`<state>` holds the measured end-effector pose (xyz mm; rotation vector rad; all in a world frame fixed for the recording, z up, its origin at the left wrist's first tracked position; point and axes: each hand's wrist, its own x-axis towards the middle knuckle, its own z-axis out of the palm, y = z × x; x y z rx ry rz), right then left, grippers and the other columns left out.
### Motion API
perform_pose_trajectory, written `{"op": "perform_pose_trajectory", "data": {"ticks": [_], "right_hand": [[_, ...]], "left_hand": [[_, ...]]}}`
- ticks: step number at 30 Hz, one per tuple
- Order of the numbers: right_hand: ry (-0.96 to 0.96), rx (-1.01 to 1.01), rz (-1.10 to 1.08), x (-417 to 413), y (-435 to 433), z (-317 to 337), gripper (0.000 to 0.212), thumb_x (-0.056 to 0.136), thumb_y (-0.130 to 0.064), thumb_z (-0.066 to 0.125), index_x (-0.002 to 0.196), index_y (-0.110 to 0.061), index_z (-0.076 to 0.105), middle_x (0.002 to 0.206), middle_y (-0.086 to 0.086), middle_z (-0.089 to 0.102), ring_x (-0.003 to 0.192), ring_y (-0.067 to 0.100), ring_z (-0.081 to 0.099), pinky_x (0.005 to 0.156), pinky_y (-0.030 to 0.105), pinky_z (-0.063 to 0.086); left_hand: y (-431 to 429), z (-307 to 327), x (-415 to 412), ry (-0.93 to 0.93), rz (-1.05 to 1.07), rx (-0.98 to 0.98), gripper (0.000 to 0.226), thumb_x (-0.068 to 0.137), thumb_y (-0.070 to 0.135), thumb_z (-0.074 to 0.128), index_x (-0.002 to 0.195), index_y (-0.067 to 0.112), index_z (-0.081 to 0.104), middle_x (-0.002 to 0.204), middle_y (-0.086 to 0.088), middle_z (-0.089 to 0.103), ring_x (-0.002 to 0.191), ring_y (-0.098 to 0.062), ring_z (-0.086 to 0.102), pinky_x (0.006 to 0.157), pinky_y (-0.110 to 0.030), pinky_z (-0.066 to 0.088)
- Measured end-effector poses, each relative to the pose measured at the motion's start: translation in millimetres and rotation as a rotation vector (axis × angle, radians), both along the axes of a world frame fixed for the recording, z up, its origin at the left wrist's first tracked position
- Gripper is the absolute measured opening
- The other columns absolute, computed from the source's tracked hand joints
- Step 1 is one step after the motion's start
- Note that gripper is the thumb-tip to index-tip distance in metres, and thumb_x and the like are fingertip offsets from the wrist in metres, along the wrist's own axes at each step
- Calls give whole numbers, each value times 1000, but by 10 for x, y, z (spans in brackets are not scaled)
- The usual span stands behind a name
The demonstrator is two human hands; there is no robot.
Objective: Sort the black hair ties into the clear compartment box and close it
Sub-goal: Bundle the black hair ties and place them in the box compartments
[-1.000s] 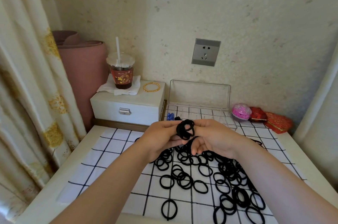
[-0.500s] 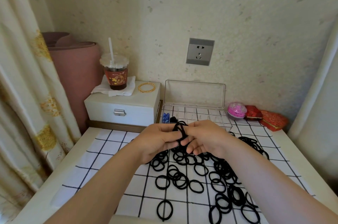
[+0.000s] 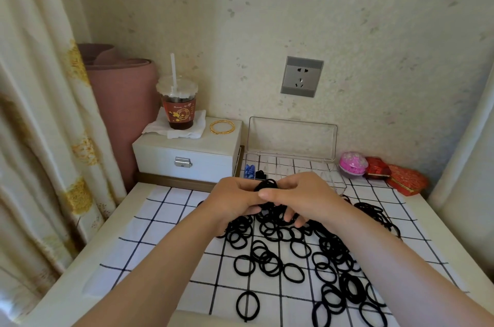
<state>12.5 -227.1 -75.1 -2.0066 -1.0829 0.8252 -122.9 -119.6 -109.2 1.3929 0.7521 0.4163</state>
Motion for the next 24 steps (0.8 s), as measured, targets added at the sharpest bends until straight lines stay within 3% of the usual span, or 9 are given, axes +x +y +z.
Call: {"op": "perform_pose_trajectory", "data": {"ticks": [3,6,9,11,13,19,24], "right_hand": [[129,66,-87,71,11,-49,32,83,-35,80,106,-14,75,88,4,77,59,15,69,56,29,58],[265,50,-94,129,-10,-48,31,82,-33,81,106,-14,74,93,8,76,63,17,68,61,32,60],[409,19,-54,163,-15,-82,31,84,-35,78,109,-18,72,109,10,74,80,22,73,71,38,61],[548,10,16,171,-16,-94,35,87,-33,75,116,-12,72,118,12,72,95,26,74,75,39,61],[645,36,35,177,-12,-95,36,90,-26,72,119,-6,70,117,15,72,96,28,74,75,37,61],[643,117,-77,181,-44,-125,33,87,-20,75,115,-4,69,110,17,74,90,29,75,71,34,62],[516,158,-132,137,-102,-166,26,89,-19,73,111,-6,71,101,14,77,90,29,76,79,39,63]], "left_hand": [[26,24,-32,-29,-74,-25,32,83,9,76,113,18,73,108,1,75,98,-9,72,83,-22,57],[51,44,-54,-99,-91,-122,33,85,3,73,117,10,67,110,-5,75,100,-15,72,83,-24,58],[61,48,-57,-134,-123,-169,31,87,2,70,117,7,68,111,-7,74,102,-16,72,81,-22,57],[57,63,-44,-145,-158,-169,30,89,2,68,117,8,70,112,-7,74,104,-16,71,82,-22,57],[50,100,-27,-135,-169,-130,29,89,3,68,117,10,71,111,-6,74,104,-16,71,84,-23,57],[-1,138,28,59,-70,229,26,82,15,79,106,17,71,95,-3,76,82,-13,74,72,-21,58],[-12,155,35,151,-186,394,17,85,28,75,102,31,73,92,8,76,82,-4,71,70,-20,54]]}}
